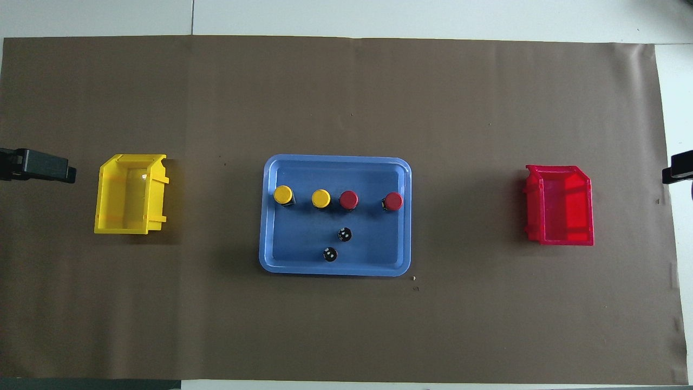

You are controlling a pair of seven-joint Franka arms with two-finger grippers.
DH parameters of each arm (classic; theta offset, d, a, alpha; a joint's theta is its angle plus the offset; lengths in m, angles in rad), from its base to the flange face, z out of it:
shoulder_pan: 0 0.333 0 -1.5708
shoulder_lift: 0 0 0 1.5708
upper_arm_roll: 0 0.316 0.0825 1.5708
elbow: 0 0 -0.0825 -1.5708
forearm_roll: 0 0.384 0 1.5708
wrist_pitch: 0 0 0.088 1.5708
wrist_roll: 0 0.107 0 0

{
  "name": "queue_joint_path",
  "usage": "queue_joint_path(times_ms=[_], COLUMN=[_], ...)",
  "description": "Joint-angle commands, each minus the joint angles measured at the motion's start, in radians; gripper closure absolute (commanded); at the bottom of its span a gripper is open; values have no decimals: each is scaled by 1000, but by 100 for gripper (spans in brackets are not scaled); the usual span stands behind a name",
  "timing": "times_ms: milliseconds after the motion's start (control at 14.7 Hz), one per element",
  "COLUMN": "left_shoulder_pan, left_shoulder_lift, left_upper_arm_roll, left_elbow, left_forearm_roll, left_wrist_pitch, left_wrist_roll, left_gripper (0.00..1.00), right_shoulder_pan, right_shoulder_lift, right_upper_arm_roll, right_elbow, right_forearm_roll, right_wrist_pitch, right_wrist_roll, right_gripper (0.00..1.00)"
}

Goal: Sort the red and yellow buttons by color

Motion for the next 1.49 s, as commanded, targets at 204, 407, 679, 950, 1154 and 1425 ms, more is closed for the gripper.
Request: queue_joint_path(times_ms=[204, 407, 679, 950, 1154, 1425], left_shoulder_pan=[10, 10, 10, 7, 8, 7], left_shoulder_lift=[-19, -21, -21, -30, -29, -27], left_upper_arm_roll=[-9, -7, -7, -10, -10, -9], left_elbow=[-30, -28, -31, -45, -43, -37], left_forearm_roll=[22, 22, 23, 23, 23, 23], left_wrist_pitch=[3, -4, -6, -3, 2, 2], left_wrist_roll=[17, 15, 14, 15, 5, 9], left_gripper=[0, 0, 0, 0, 0, 0], right_shoulder_pan=[-2, -4, 16, 148, 293, 485], right_shoulder_lift=[-10, -11, -13, 12, 97, 256], right_upper_arm_roll=[8, 8, 44, 50, 51, 51], right_elbow=[-5, -6, -11, -17, -5, 3], right_forearm_roll=[-6, 4, 5, 27, 27, 23], right_wrist_pitch=[3, 6, 1, 78, 174, 377], right_wrist_roll=[-18, -17, -26, 98, 291, 573], right_gripper=[0, 0, 0, 0, 0, 0])
